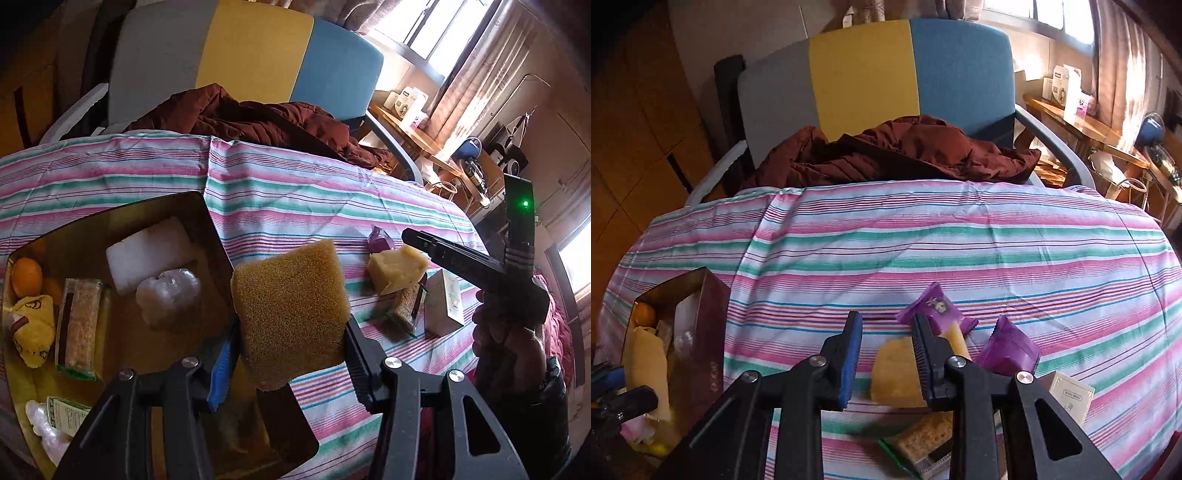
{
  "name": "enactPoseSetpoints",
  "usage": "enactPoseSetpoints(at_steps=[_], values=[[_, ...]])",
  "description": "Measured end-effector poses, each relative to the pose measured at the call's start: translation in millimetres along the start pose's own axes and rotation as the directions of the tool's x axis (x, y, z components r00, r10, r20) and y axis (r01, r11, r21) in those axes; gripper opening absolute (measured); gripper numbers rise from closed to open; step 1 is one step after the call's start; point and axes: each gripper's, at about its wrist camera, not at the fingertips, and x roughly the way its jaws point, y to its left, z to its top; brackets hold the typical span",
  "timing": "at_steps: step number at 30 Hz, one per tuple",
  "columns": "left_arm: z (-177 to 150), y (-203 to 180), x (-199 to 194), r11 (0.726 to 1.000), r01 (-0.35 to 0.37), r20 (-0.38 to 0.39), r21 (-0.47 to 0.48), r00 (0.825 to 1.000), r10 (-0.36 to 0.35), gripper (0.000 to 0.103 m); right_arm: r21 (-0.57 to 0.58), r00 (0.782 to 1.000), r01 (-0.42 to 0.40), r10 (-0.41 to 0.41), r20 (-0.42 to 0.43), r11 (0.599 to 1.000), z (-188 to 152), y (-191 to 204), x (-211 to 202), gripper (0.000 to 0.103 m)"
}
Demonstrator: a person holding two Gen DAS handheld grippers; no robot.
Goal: Organize objects
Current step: 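Grasp the purple snack packet with the right tool while the left tool holds the sponge, then carry the yellow sponge and purple packet over the gold tray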
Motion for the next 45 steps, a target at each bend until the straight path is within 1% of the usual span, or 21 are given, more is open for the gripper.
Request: enactPoseSetpoints(at_steps=[2, 4, 5, 6, 7, 11, 12, 13, 19, 21, 23, 25, 26, 27, 28, 29, 31, 35, 39, 42, 45], values=[[-4.6, 1.0, -7.3, 1.000, -0.001, 0.011, 0.003, 1.000, 0.001, 0.054, 0.007, 1.000, 0.014, -0.014, -0.004, 1.000, -4.3, -1.7, -0.5, 0.029], [-8.1, 2.3, -13.8, 1.000, -0.001, 0.022, 0.010, 1.000, 0.001, 0.054, 0.033, 0.999, 0.035, -0.034, -0.017, 0.999, -7.0, -13.0, 1.0, 0.041], [-9.8, 3.7, -15.8, 1.000, -0.001, 0.024, 0.010, 1.000, 0.001, 0.054, 0.035, 0.999, 0.049, -0.048, -0.026, 0.998, -7.4, -18.7, 2.3, 0.051], [-11.1, 4.9, -17.2, 1.000, 0.000, 0.025, 0.008, 1.000, 0.000, 0.054, 0.034, 0.998, 0.060, -0.059, -0.033, 0.998, -7.6, -24.9, 2.7, 0.057], [-12.5, 6.3, -17.5, 1.000, 0.003, 0.024, 0.005, 1.000, -0.003, 0.054, 0.029, 0.997, 0.073, -0.072, -0.037, 0.997, -7.8, -29.9, 2.4, 0.059], [-15.5, 11.0, -15.3, 1.000, 0.016, 0.013, -0.010, 1.000, -0.016, 0.054, -0.061, 0.992, 0.102, -0.106, -0.065, 0.993, -2.7, -33.6, 10.0, 0.080], [-15.7, 12.8, -13.9, 1.000, 0.019, 0.008, -0.016, 1.000, -0.019, 0.054, -0.090, 0.991, 0.107, -0.114, -0.076, 0.990, -1.6, -32.3, 14.3, 0.083], [-16.2, 14.4, -13.2, 1.000, 0.021, 0.005, -0.021, 1.000, -0.021, 0.054, -0.113, 0.989, 0.111, -0.121, -0.088, 0.987, -0.4, -30.4, 19.2, 0.083], [-12.1, 23.6, -4.7, 0.998, 0.032, -0.022, -0.052, 0.999, -0.033, 0.054, -0.188, 0.975, 0.116, -0.148, -0.165, 0.975, 16.5, -25.5, 60.9, 0.083], [-10.1, 24.7, -1.5, 0.998, 0.033, -0.027, -0.058, 0.999, -0.035, 0.054, -0.228, 0.965, 0.105, -0.155, -0.211, 0.968, 21.2, -22.4, 80.8, 0.083], [-8.6, 25.8, 2.2, 0.997, 0.035, -0.033, -0.062, 0.999, -0.037, 0.054, -0.266, 0.951, 0.111, -0.180, -0.251, 0.958, 23.0, -20.4, 101.3, 0.083], [-8.6, 27.2, 5.2, 0.997, 0.039, -0.039, -0.068, 0.998, -0.042, 0.054, -0.291, 0.926, 0.106, -0.201, -0.319, 0.951, 18.7, -21.1, 123.6, 0.074], [-8.8, 28.2, 6.6, 0.997, 0.039, -0.042, -0.071, 0.998, -0.042, 0.054, -0.281, 0.924, 0.098, -0.192, -0.330, 0.955, 17.7, -22.9, 129.2, 0.061], [-9.0, 29.0, 7.7, 0.997, 0.038, -0.044, -0.073, 0.998, -0.042, 0.054, -0.248, 0.934, 0.074, -0.154, -0.322, 0.966, 20.0, -25.1, 127.7, 0.048], [-9.2, 29.3, 8.9, 0.997, 0.038, -0.047, -0.074, 0.998, -0.041, 0.054, -0.227, 0.937, 0.077, -0.148, -0.316, 0.971, 21.8, -26.9, 125.5, 0.036], [-9.5, 29.8, 9.1, 0.997, 0.038, -0.047, -0.073, 0.998, -0.041, 0.054, -0.221, 0.940, 0.091, -0.157, -0.302, 0.971, 22.7, -27.3, 122.6, 0.033], [-10.1, 29.8, 8.3, 0.997, 0.033, -0.043, -0.069, 0.998, -0.036, 0.054, -0.215, 0.949, 0.083, -0.143, -0.280, 0.973, 22.3, -24.5, 114.3, 0.033], [-13.6, 29.6, 2.3, 0.997, 0.034, -0.031, -0.070, 0.999, -0.036, 0.054, -0.227, 0.973, 0.093, -0.137, -0.188, 0.970, 24.7, -10.7, 86.7, 0.033], [-20.5, 31.5, -7.4, 0.997, 0.031, -0.015, -0.073, 0.999, -0.032, 0.054, -0.207, 0.989, 0.083, -0.106, -0.104, 0.975, 33.1, 4.1, 61.2, 0.033], [-25.6, 35.1, -15.6, 0.996, 0.024, -0.002, -0.081, 1.000, -0.024, 0.054, -0.190, 0.996, 0.047, -0.060, -0.061, 0.981, 33.9, 19.4, 41.5, 0.033], [-31.5, 41.7, -25.9, 0.996, 0.015, 0.018, -0.091, 1.000, -0.013, 0.054, -0.192, 0.999, -0.014, 0.007, -0.039, 0.981, 26.8, 40.8, 22.4, 0.033]])
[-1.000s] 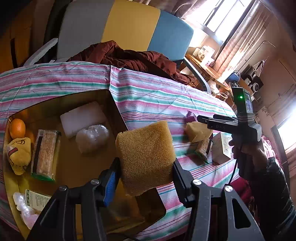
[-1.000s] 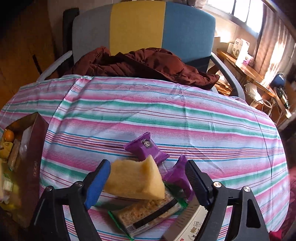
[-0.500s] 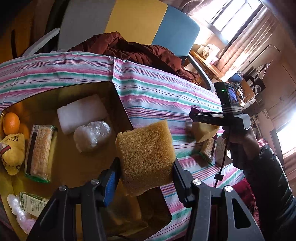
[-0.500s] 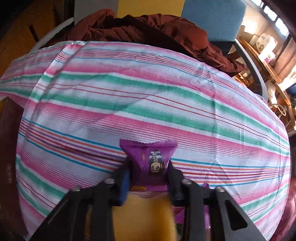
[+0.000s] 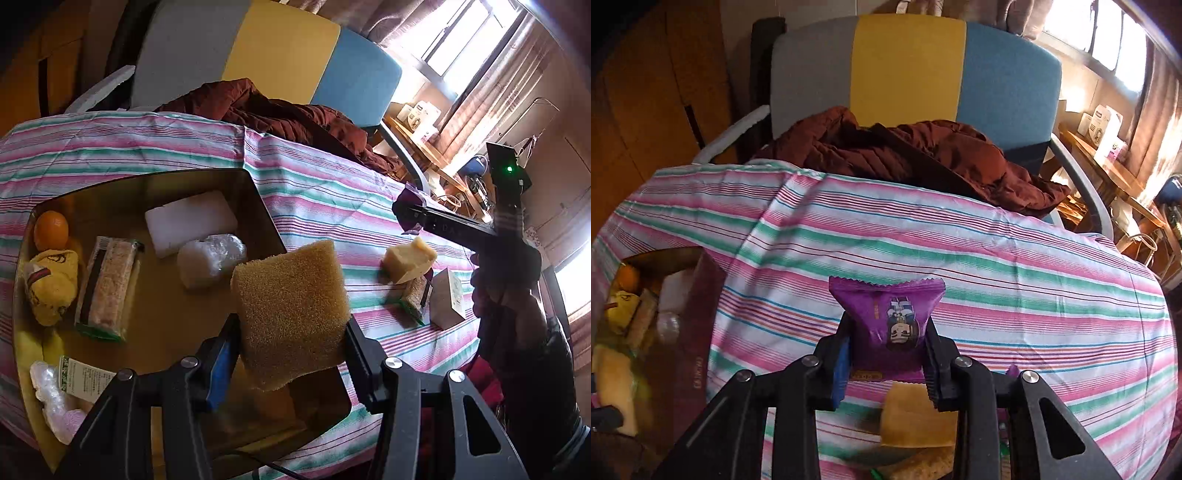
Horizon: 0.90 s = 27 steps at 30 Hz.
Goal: Organize objects
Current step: 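Carry the yellow sponge and purple packet over the gold tray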
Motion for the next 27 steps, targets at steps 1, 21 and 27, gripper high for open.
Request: enactPoseSetpoints(at_steps=[1, 21, 27], values=[[-1.8, 3.4, -4.4, 1.000, -0.004, 0.009, -0.006, 1.000, 0.004, 0.054, -0.006, 1.000, -0.021, 0.021, 0.007, 1.000, -2.9, 8.2, -4.3, 0.033], [23.4, 129.2, -65.2, 0.972, -0.106, 0.142, -0.208, 0.980, 0.137, 0.054, -0.124, 0.944, -0.329, 0.329, -0.018, 0.936, -26.0, 180.1, -23.6, 0.034], [37.1, 139.5, -50.4, 0.973, -0.119, 0.132, -0.198, 0.980, 0.146, 0.054, -0.134, 0.940, -0.340, 0.339, -0.030, 0.931, -5.2, 204.5, -11.1, 0.034]])
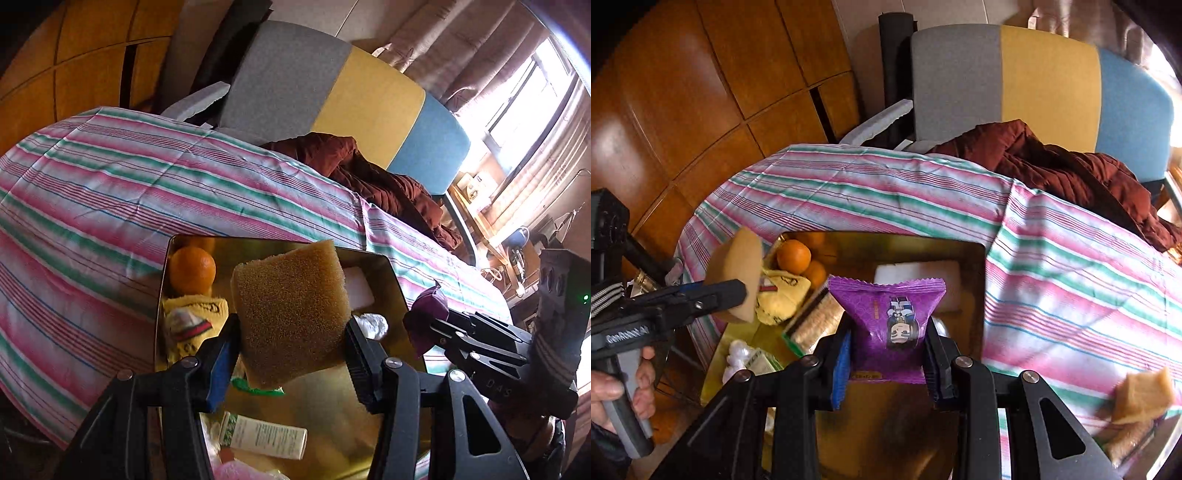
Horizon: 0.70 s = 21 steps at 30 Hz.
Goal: Organize objects
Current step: 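Carry the yellow sponge and purple packet over the gold tray, then lower the sponge and packet into the gold tray and open both tools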
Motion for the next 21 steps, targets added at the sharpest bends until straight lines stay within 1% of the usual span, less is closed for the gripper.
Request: enactPoseSetpoints(at_steps=[2, 3, 4, 6, 7, 8, 9, 10, 11, 12, 13, 16, 18, 21], values=[[4.7, -0.1, 7.2, 1.000, -0.004, -0.002, 0.013, 1.000, 0.004, 0.056, 0.004, 1.000, -0.004, 0.004, -0.006, 1.000, 5.4, 2.3, 6.8, 0.034], [7.5, 0.7, 11.8, 1.000, -0.010, -0.004, 0.013, 1.000, 0.010, 0.059, 0.007, 1.000, -0.005, 0.005, -0.009, 1.000, 8.3, 4.1, 9.3, 0.034], [10.0, 3.0, 16.4, 1.000, -0.018, -0.010, 0.003, 1.000, 0.018, 0.063, 0.011, 1.000, -0.005, 0.005, -0.011, 1.000, 10.8, 5.3, 12.3, 0.034], [14.3, 10.8, 20.9, 0.998, -0.045, -0.010, -0.037, 0.999, 0.045, 0.067, 0.038, 1.000, -0.012, 0.012, -0.004, 0.999, 17.4, 5.8, 19.0, 0.038], [15.1, 13.9, 20.6, 0.997, -0.051, 0.000, -0.051, 0.999, 0.051, 0.067, 0.056, 1.000, -0.023, 0.024, 0.000, 0.998, 20.8, 5.0, 22.5, 0.042], [14.9, 15.1, 19.9, 0.997, -0.055, 0.004, -0.053, 0.998, 0.055, 0.067, 0.074, 0.999, -0.034, 0.033, 0.007, 0.997, 23.1, 3.6, 24.7, 0.052], [13.8, 16.3, 19.0, 0.997, -0.061, 0.007, -0.052, 0.998, 0.061, 0.067, 0.085, 0.999, -0.036, 0.035, 0.013, 0.996, 25.4, 3.0, 26.3, 0.057], [12.1, 17.2, 18.4, 0.996, -0.070, 0.009, -0.047, 0.998, 0.070, 0.068, 0.090, 0.999, -0.034, 0.033, 0.015, 0.995, 26.4, 4.1, 27.2, 0.057], [10.1, 19.0, 17.6, 0.996, -0.080, 0.006, -0.046, 0.997, 0.080, 0.068, 0.092, 0.999, -0.035, 0.033, 0.016, 0.995, 26.4, 5.1, 27.7, 0.059], [7.2, 20.9, 16.1, 0.995, -0.087, 0.003, -0.050, 0.996, 0.087, 0.068, 0.094, 0.999, -0.036, 0.034, 0.018, 0.995, 25.7, 5.7, 27.9, 0.066], [4.7, 22.3, 13.6, 0.995, -0.091, 0.004, -0.051, 0.996, 0.091, 0.068, 0.097, 0.999, -0.034, 0.032, 0.018, 0.995, 24.0, 5.8, 27.5, 0.069], [-6.3, 21.3, 4.2, 0.993, -0.117, 0.023, -0.031, 0.993, 0.118, 0.068, 0.099, 0.999, -0.031, 0.030, 0.012, 0.995, 16.6, 5.5, 23.9, 0.070], [-14.5, 18.7, -1.3, 0.992, -0.123, 0.031, -0.022, 0.992, 0.124, 0.068, 0.102, 1.000, -0.019, 0.018, 0.006, 0.995, 9.1, 5.1, 20.7, 0.079], [-26.0, 16.4, -9.3, 0.990, -0.138, 0.044, -0.007, 0.989, 0.138, 0.068, 0.102, 1.000, -0.005, 0.004, 0.004, 0.995, -2.4, 6.1, 16.1, 0.084]])
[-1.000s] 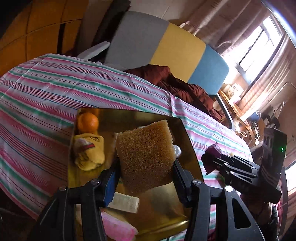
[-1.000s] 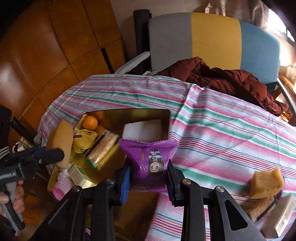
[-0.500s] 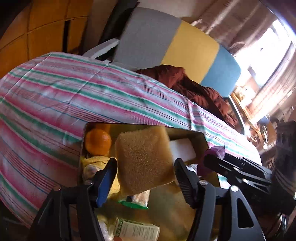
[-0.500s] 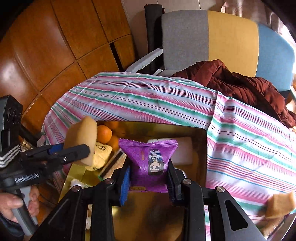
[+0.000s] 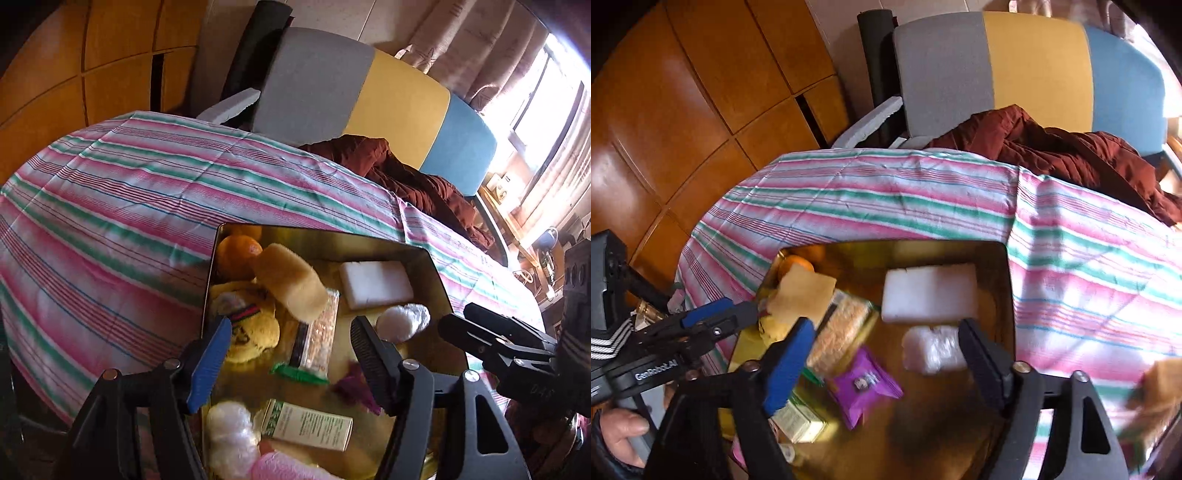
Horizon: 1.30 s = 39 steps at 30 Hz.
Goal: Organize objects
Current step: 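Lower the sponge and packet into the gold tray and open both tools, then move both tools back toward the remaining items on the cloth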
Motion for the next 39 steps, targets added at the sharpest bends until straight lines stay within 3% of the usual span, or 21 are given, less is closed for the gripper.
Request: enactPoseSetpoints(at_steps=[7, 22, 39], values=[[-25.2, -7.6, -16.8, 0.999, -0.026, 0.018, 0.030, 1.000, 0.025, 0.068, -0.025, 0.999, 0.044, -0.043, 0.025, 0.999, -26.6, 4.7, -15.9, 0.103], [-55.4, -46.4, -50.9, 0.977, -0.134, 0.150, 0.167, 0.983, 0.109, 0.069, -0.135, 0.973, 0.199, -0.179, 0.148, 0.971, -66.5, 32.1, -54.4, 0.103], [-76.6, -68.6, -59.4, 0.959, -0.147, 0.168, 0.243, 0.980, 0.108, 0.069, -0.115, 0.944, 0.287, -0.260, 0.205, 0.951, -87.2, 22.3, -75.4, 0.103]])
